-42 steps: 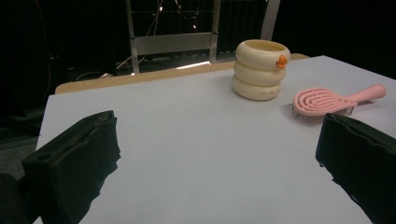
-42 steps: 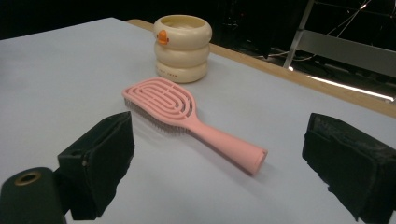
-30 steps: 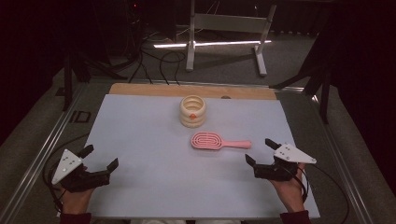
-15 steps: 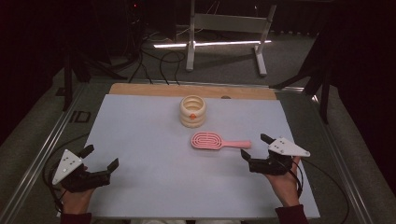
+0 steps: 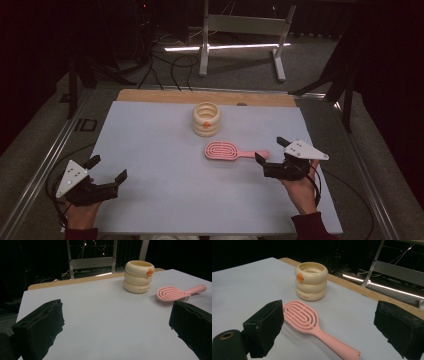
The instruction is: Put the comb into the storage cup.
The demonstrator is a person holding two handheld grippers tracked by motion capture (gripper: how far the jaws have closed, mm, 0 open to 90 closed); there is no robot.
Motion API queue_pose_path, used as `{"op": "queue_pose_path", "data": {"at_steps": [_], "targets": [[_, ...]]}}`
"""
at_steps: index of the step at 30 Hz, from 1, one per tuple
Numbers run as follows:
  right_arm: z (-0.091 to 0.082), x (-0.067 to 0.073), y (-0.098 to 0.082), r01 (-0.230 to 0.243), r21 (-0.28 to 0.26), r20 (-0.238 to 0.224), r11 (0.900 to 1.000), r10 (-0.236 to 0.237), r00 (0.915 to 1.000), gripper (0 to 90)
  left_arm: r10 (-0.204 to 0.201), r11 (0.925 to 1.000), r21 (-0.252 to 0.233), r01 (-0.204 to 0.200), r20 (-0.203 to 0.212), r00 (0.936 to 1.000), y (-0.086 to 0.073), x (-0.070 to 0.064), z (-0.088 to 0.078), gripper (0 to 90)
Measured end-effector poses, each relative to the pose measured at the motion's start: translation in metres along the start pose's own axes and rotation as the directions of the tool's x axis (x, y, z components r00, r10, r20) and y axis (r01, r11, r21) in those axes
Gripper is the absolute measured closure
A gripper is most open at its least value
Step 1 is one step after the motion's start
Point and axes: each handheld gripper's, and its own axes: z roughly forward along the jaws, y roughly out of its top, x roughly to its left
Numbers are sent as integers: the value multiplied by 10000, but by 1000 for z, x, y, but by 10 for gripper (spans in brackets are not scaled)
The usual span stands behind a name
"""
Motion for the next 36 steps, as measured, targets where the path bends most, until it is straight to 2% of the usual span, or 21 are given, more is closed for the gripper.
{"op": "queue_pose_path", "data": {"at_steps": [11,14,17,36], "targets": [[9,1,12,309,93,-98,9995,-308,9995,89,2,10000,-12,-2,-13,10000,0,1,-1,2],[12,1,15,301,76,-124,9995,-300,9995,89,9,10000,-12,-9,-13,10000,0,1,-1,3],[15,1,16,76,75,-161,9999,-75,9998,89,2,10000,-11,-3,-17,10000,0,1,-1,3],[34,0,34,230,302,-139,9993,-226,9996,89,4,10000,-42,-4,5,10000,1,0,-1,3]]}}
